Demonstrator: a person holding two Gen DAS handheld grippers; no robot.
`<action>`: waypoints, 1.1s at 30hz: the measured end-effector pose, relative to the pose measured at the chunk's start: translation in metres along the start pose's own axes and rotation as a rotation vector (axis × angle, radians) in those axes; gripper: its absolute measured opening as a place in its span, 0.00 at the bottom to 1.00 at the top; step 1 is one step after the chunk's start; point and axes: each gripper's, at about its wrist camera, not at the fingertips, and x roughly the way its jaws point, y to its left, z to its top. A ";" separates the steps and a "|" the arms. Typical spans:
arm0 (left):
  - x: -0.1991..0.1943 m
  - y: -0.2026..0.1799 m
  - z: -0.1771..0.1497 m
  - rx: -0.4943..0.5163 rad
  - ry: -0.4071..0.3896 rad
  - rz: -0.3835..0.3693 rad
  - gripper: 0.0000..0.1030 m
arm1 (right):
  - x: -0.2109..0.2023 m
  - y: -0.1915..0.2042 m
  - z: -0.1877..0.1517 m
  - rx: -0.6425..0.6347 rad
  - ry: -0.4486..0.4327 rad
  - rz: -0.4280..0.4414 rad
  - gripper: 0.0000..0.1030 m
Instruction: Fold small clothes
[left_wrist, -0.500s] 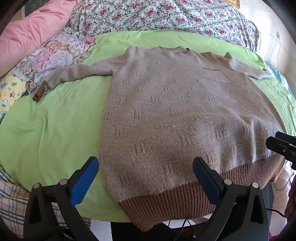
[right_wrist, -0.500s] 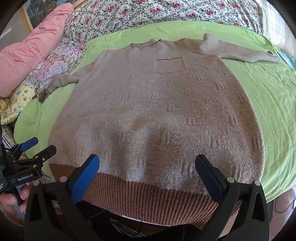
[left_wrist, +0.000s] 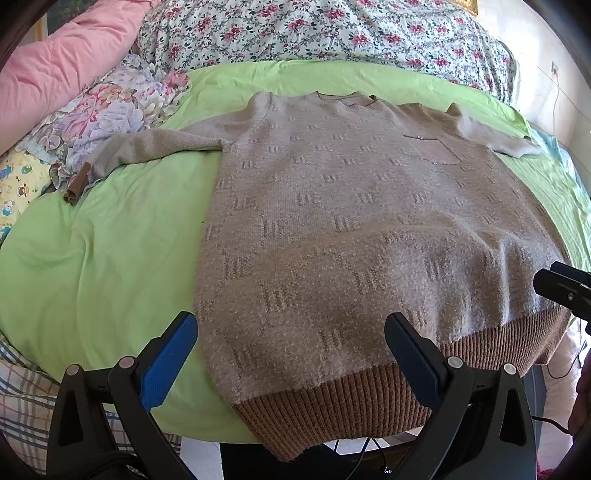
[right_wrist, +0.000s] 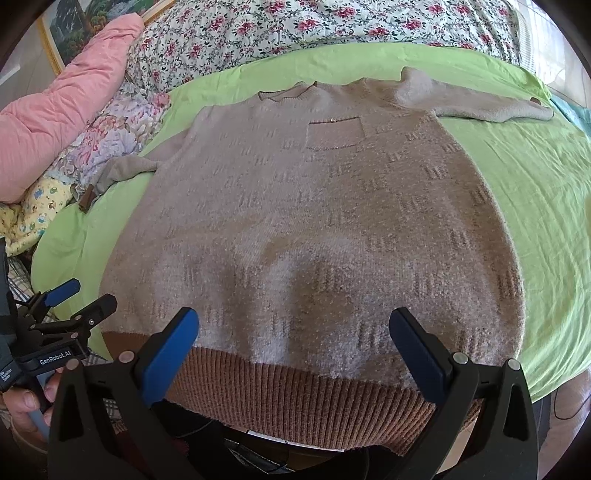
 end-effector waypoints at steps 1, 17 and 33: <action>-0.002 -0.001 0.001 0.002 0.003 0.002 0.98 | 0.000 0.000 0.000 0.000 0.000 0.000 1.00; 0.001 -0.004 0.002 0.000 0.001 -0.002 0.99 | -0.001 -0.002 0.003 0.014 0.033 -0.019 1.00; 0.015 -0.011 0.012 0.000 0.036 -0.021 0.99 | -0.002 -0.034 0.012 0.063 -0.079 0.029 1.00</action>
